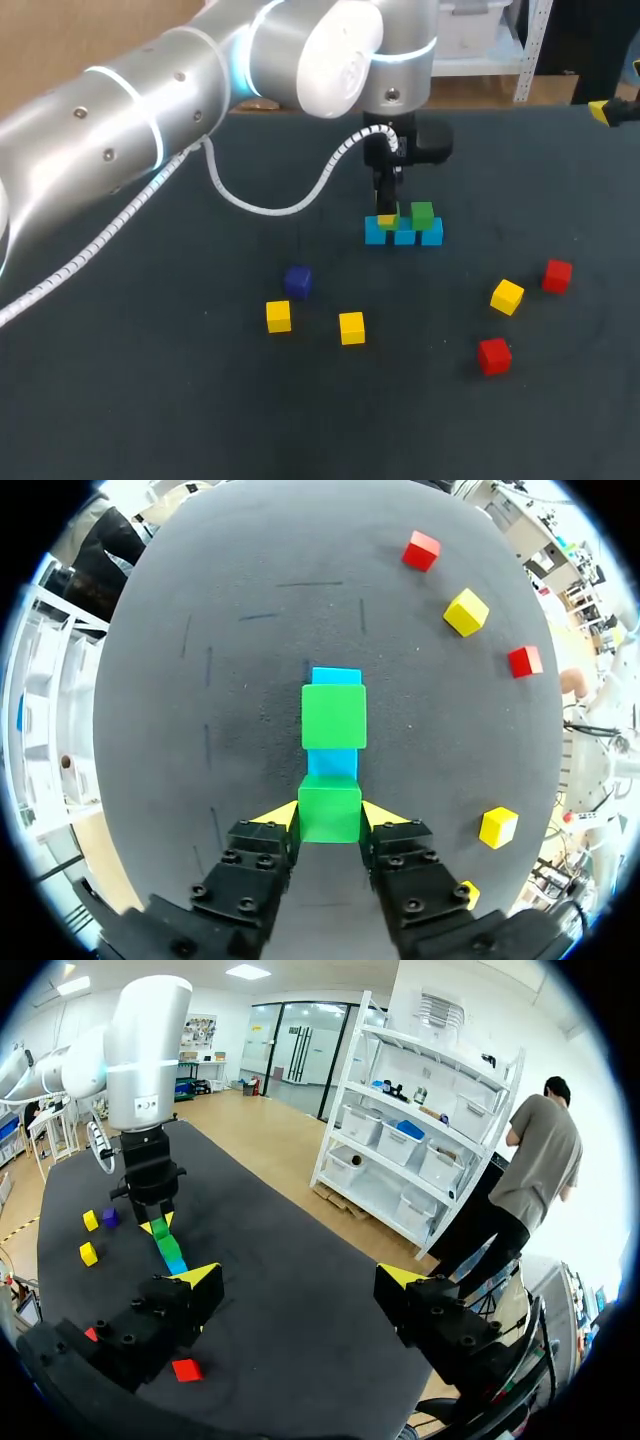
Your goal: Place the blue cubes, place green cubes on the blue cubes, place the yellow cubes on the green cubes, then place the red cubes on the yellow cubes, and place purple cube on the red cubes.
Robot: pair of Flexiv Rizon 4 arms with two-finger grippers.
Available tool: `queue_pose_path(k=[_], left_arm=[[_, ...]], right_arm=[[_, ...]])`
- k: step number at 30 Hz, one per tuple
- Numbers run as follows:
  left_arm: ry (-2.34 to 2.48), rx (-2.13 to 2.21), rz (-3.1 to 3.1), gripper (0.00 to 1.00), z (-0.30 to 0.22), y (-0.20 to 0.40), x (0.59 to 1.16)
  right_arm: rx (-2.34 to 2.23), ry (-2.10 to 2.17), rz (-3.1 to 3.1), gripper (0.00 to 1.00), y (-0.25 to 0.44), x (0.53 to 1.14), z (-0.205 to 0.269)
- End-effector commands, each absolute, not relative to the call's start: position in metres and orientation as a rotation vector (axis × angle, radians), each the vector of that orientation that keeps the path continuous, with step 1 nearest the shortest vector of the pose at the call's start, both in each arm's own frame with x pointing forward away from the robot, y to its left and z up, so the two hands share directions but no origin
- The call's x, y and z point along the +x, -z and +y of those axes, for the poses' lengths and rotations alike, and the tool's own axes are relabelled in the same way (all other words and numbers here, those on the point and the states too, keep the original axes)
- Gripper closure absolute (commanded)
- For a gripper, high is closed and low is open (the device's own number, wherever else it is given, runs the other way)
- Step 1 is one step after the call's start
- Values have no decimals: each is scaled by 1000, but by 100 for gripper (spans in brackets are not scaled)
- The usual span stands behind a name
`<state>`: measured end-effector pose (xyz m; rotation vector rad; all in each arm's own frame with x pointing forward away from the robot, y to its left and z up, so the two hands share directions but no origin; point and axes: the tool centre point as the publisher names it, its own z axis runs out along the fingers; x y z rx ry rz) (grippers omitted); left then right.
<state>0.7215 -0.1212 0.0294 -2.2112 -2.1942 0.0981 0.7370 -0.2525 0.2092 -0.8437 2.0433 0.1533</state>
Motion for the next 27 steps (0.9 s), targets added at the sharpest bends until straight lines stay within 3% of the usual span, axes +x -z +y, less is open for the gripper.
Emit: queue_pose_path(k=[1, 3, 8, 11, 14, 17, 20, 26, 27], left_arm=[[-104, -2210, -2197, 84, -120, -29, 723], [-104, -2214, -2194, 82, -120, -29, 723], [-121, -2221, -2188, 58, -121, -28, 723], [-120, -2221, -2187, 51, -121, -28, 723], [-120, -2218, -2189, 29, -121, -28, 723], [-122, -2214, -2190, 25, -121, -28, 723], [-121, -2214, -2189, 12, -121, -28, 723], [-125, -2218, -2189, 9, -122, -29, 723], [-124, -2219, -2189, 0, -122, -30, 723]], right_arm=[[-850, -165, 2041, 0, -208, 740, -254], [-850, -165, 2041, 0, -208, 740, -254], [-850, -165, 2041, 0, -208, 740, -254], [-850, -165, 2041, 0, -208, 740, -254], [-850, -165, 2041, 0, -208, 740, -254], [-850, -165, 2041, 0, -208, 740, -254], [-850, -165, 2041, 0, -208, 740, -254], [-850, -165, 2041, 0, -208, 740, -254], [-850, -165, 2041, 0, -208, 740, -254]])
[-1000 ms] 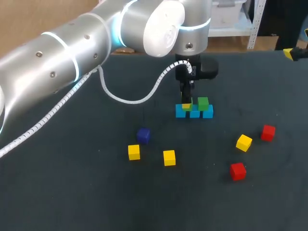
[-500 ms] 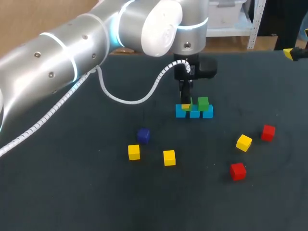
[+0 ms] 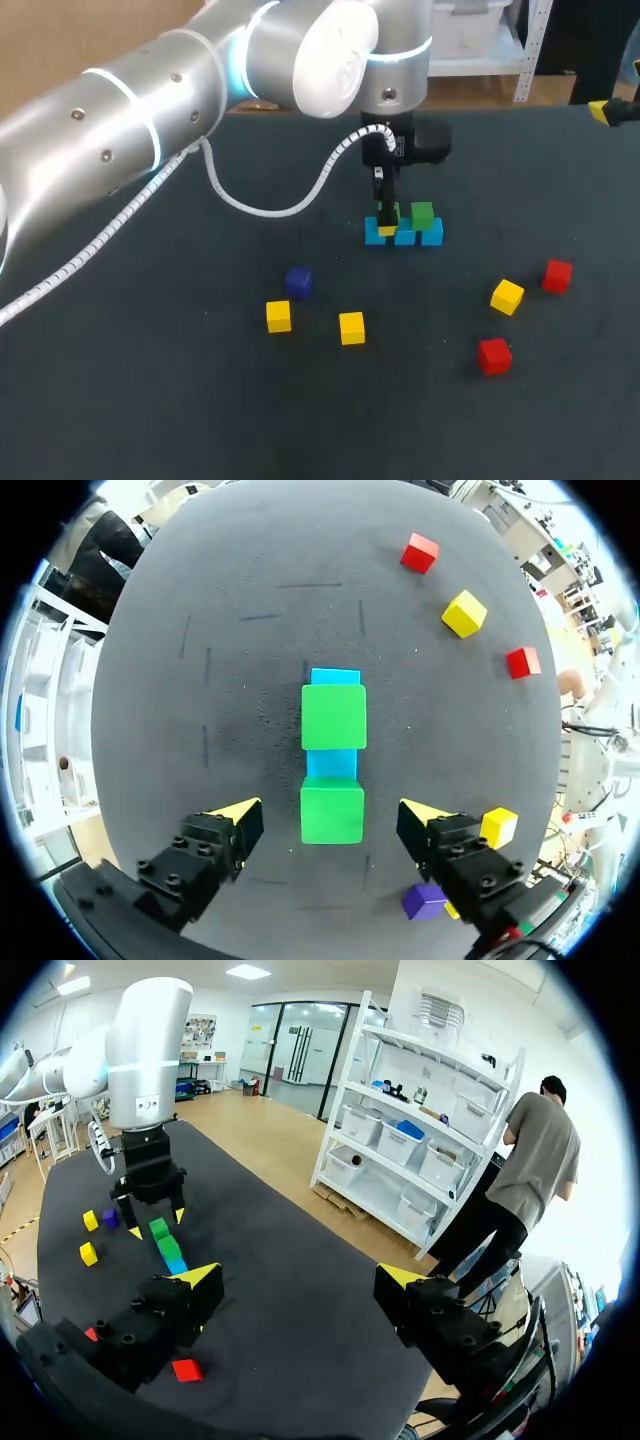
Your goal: Place the blue cubes, place green cubes on the blue cubes, place the yellow cubes on the green cubes, then place the red cubes on the yellow cubes, and place purple cube on the red cubes.
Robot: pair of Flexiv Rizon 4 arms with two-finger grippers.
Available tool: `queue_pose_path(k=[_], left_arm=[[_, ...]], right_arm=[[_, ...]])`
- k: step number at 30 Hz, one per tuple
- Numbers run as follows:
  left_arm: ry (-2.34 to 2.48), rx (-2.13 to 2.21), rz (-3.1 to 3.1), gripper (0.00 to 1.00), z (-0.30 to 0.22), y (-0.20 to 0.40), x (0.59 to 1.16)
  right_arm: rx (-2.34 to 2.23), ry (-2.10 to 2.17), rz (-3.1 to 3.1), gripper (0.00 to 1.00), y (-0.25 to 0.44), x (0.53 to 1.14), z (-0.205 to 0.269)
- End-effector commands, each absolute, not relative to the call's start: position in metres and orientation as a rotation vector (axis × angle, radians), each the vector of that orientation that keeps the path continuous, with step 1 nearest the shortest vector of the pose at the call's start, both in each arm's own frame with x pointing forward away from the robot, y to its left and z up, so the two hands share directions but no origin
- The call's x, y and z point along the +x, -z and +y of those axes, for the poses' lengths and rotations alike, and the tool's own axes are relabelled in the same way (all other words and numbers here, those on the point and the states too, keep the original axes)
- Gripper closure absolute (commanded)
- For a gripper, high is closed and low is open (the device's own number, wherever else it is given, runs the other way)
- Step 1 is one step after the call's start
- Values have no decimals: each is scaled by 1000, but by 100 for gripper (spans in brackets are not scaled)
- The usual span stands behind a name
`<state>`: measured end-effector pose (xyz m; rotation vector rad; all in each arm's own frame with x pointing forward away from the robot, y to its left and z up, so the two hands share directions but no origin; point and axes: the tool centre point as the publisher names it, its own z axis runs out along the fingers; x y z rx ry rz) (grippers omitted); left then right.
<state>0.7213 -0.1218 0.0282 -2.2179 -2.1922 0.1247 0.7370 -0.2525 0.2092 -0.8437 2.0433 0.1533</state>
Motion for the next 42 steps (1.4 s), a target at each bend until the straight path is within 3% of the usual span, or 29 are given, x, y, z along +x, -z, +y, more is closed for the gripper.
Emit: queue_pose_path(k=[1, 24, 42], left_arm=[[-124, -2219, -2191, 0, -122, -31, 722], [-44, -2245, -2128, 0, -88, -70, 712], [-22, -2189, -2161, 0, -37, -100, 671]], right_arm=[[-850, -165, 2041, 0, -208, 740, -254], [-850, -165, 2041, 0, -208, 740, -254], [-850, -165, 2041, 0, -208, 740, -254]])
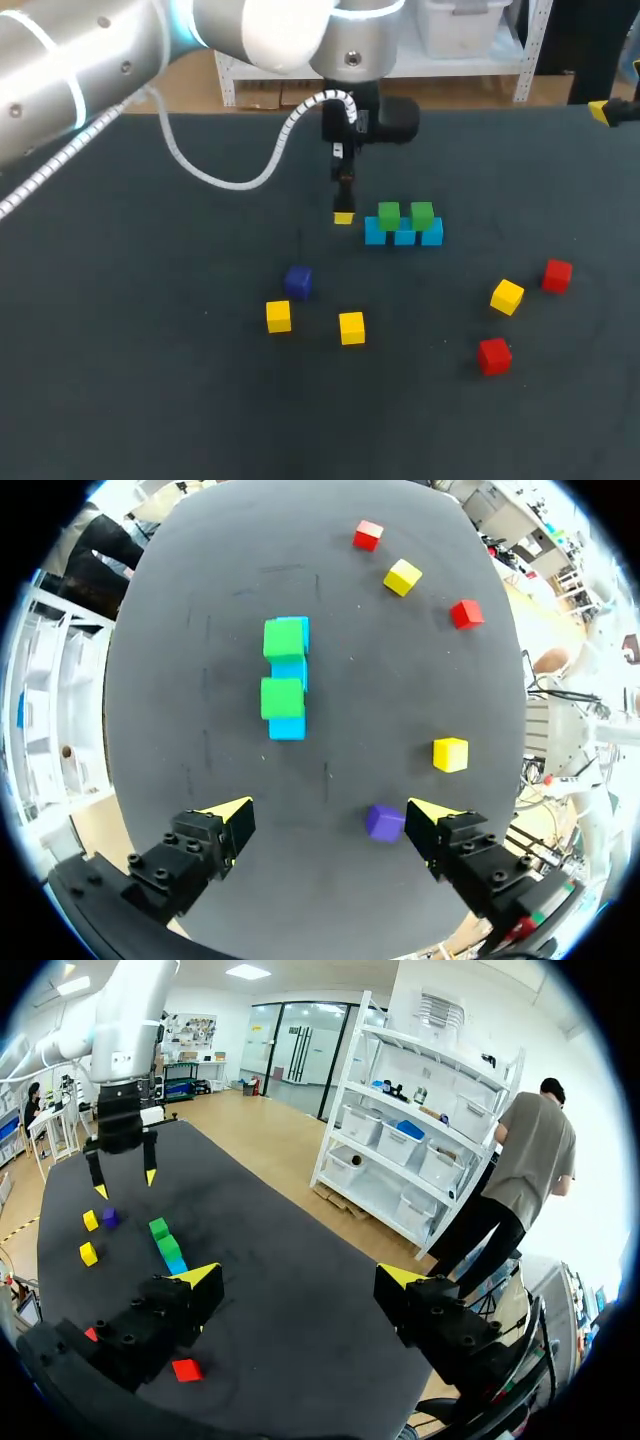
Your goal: Place the blue cubes, place green cubes on the blue cubes, place the yellow cubes on the green cubes, then place the red cubes on the yellow cubes, and place purple cube on the red cubes.
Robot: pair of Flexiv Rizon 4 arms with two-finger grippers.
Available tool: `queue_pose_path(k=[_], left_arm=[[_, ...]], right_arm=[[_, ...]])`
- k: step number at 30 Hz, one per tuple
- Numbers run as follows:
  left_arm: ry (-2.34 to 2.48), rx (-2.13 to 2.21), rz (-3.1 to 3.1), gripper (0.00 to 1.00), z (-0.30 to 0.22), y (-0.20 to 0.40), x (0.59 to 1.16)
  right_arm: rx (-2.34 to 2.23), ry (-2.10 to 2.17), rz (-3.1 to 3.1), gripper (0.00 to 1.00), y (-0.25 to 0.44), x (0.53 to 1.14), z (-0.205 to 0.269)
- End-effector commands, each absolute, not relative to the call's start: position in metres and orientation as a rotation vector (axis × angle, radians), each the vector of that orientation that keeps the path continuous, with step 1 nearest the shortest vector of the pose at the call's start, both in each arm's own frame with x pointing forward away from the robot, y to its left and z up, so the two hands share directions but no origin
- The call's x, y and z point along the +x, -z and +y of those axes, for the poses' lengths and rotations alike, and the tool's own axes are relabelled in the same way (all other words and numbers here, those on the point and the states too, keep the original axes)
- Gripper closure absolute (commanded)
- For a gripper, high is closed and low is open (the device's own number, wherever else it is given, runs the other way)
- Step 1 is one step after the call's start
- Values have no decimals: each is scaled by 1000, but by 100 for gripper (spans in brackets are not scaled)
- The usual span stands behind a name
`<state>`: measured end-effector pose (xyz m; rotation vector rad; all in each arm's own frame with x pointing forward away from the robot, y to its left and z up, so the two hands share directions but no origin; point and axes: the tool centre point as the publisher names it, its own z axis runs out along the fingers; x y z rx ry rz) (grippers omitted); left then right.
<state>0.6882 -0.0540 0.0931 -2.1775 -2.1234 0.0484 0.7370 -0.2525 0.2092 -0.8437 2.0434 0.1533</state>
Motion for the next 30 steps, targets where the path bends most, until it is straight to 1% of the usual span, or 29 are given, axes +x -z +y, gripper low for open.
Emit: queue_pose_path(k=[1, 6, 15, 24, 30], left_arm=[[-16, -2173, -2171, 0, -34, -101, 668], [-22, -2128, -2200, 0, -20, -104, 653], [8, -2119, -2198, 0, -12, -103, 636], [139, -2124, -2188, 0, -25, -99, 616], [74, -2175, -2175, 0, -39, -89, 606]], right_arm=[[-850, -165, 2041, 0, -208, 740, -254], [-850, -165, 2041, 0, -208, 740, -254], [-850, -165, 2041, 0, -208, 740, -254], [-850, -165, 2041, 0, -208, 740, -254], [-850, -165, 2041, 0, -208, 740, -254]])
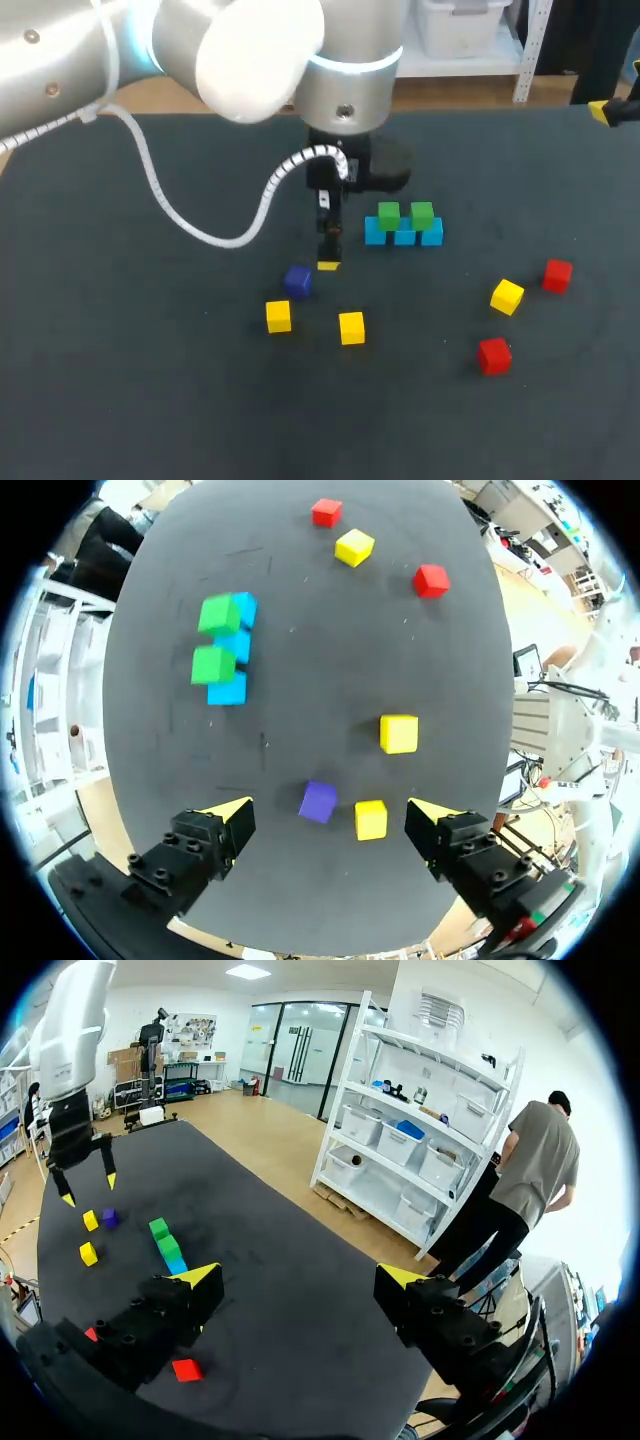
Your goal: Place the blue cubes, place green cubes on the blue cubes, place the yellow cubes on the green cubes, then place the red cubes on the yellow cubes, and place purple cube on the red cubes.
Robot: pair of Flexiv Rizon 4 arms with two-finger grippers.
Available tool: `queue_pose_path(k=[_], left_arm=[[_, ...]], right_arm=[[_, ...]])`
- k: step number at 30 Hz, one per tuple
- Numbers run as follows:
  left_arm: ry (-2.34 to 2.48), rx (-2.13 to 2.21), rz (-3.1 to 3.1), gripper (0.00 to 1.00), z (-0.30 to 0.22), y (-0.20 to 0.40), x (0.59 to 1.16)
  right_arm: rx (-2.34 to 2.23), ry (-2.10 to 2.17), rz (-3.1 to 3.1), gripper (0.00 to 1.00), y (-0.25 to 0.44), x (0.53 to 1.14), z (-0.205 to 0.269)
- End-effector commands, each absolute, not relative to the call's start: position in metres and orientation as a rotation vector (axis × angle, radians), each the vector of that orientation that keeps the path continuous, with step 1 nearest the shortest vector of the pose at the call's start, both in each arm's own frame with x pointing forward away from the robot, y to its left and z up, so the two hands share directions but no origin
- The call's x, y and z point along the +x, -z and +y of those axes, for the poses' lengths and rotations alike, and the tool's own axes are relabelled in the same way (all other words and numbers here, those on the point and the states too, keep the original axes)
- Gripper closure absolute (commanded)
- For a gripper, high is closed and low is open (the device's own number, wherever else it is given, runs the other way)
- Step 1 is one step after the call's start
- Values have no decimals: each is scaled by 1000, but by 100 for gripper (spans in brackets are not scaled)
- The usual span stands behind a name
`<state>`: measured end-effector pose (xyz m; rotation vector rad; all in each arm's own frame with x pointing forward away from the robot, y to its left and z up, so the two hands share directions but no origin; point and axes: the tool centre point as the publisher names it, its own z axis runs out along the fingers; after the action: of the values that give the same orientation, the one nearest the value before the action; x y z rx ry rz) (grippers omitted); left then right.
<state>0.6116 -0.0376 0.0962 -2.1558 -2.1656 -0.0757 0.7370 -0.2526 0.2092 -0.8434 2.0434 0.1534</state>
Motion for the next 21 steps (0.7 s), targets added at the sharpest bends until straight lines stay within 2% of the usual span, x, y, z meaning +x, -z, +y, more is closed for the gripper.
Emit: queue_pose_path(k=[1, 21], left_arm=[[61, -2179, -2175, 0, -40, -87, 605], [-152, -2267, -2077, 0, -59, -71, 564]], right_arm=[[-850, -165, 2041, 0, -208, 740, -254], [-850, -165, 2041, 0, -208, 740, -254]])
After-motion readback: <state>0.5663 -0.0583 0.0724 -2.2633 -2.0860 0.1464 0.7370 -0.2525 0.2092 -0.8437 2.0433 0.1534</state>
